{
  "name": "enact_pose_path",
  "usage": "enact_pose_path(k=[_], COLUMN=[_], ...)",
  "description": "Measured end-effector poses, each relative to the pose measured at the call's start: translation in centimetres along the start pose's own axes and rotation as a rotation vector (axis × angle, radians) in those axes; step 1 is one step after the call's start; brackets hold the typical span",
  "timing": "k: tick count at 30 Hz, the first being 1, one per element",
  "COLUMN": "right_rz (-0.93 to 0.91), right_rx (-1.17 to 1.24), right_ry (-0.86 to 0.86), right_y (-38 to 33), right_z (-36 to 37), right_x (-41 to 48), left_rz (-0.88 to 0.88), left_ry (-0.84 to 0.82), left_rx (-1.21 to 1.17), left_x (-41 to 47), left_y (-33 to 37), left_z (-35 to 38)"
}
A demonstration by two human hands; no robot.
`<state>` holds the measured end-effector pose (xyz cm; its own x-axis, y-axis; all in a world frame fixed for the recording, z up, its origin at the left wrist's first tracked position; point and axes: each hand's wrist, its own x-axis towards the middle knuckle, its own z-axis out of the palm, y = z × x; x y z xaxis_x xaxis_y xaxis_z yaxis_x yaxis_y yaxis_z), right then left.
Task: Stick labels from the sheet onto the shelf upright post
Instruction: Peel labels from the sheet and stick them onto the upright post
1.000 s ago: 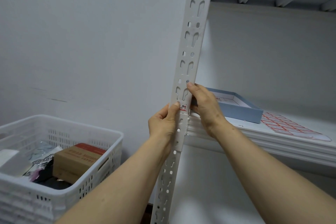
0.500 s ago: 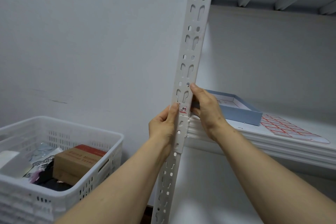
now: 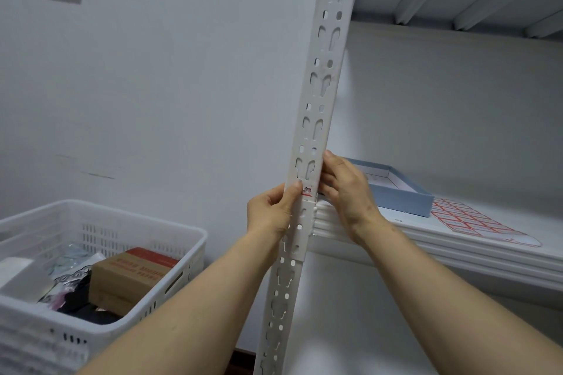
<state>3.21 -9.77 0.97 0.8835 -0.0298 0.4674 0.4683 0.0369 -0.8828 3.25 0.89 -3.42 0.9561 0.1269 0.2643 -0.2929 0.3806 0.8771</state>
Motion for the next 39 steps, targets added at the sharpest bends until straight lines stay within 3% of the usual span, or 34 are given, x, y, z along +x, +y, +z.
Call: enact_pose_path(k=[16,19,22,24,27,31,35,39], right_rz=[0.013,0.002,-0.169,-0.258,-0.124,0.036,-0.069,0.000], right_rx=[0.080,0.084,-0.069,-0.121,-0.064,0.020,-0.049,0.078], right_ry=[-0.027,0.045,0.268,0.314,0.096,-0.123,-0.101,-0.032], right_y=[-0.3,-0.1,0.1,-0.3,-1.5,-2.8,-3.2,-3.0], right_z=[0.2,0.3,0.2,0.1,-0.3,-1.4,-2.7,-2.5], right_x=[-0.3,-0.5,-1.1,-1.8,-2.9,-3.9,-4.3,-4.7], left_rz=[-0.011,0.000,0.060,0.172,0.365,0.451,0.470,0.479], left_ry=[-0.036,-0.063,0.075,0.219,0.249,0.226,0.207,0.165], left_rx=[0.098,0.114,0.293,0.482,0.625,0.657,0.643,0.655], left_x=[0.5,0.2,0.0,-0.5,-1.5,-2.3,-2.5,-2.8], left_y=[-0.1,-0.2,-0.5,0.0,0.8,1.3,1.4,1.3], left_z=[-0.2,-0.5,-0.7,-0.9,-0.8,0.3,1.4,1.5])
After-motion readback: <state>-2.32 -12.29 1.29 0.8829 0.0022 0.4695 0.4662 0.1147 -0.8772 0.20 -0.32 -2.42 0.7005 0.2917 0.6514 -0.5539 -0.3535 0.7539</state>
